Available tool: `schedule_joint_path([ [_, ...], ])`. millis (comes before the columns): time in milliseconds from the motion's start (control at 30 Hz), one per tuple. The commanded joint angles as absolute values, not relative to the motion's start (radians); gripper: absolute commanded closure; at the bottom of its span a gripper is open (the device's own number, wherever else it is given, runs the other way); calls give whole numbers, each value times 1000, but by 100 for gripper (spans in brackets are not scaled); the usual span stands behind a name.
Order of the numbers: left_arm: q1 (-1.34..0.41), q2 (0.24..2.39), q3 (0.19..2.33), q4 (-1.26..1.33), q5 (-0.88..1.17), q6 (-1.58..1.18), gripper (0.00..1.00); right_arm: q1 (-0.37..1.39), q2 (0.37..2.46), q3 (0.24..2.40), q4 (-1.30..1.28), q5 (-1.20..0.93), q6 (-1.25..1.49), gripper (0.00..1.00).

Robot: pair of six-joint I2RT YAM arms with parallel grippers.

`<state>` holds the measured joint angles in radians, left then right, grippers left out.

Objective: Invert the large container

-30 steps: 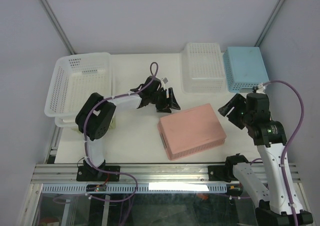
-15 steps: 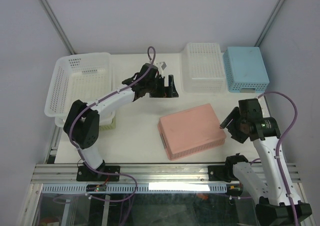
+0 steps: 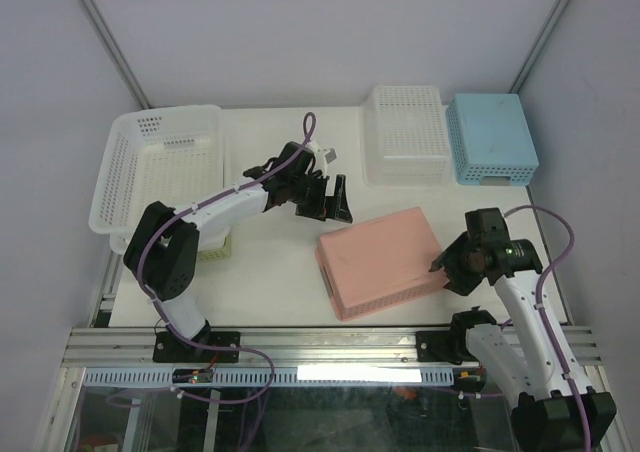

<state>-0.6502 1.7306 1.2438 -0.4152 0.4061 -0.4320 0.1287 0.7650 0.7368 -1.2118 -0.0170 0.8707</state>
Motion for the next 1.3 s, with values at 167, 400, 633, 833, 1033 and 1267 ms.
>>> schedule_joint_path([
  [167,-670,1723,1213,-402,533,-394,5,132,807,658,-1010,-94,957,56],
  [400,-694,1720,1179,-389,577,-419,5,132,835,672,-920,-6,997,59],
  [633,-768,1762,1210,-354,604,-465,5,130,975,726,-789,54,1005,62],
  [833,-842,1786,1256,-344,621,-484,5,128,1094,811,-726,98,971,64],
  [1033,-886,1782,1295,-344,645,-489,5,105,1143,886,-731,133,906,52],
  [1267,-886,1752,1312,-352,615,-488,5,80,1084,958,-844,182,789,37],
])
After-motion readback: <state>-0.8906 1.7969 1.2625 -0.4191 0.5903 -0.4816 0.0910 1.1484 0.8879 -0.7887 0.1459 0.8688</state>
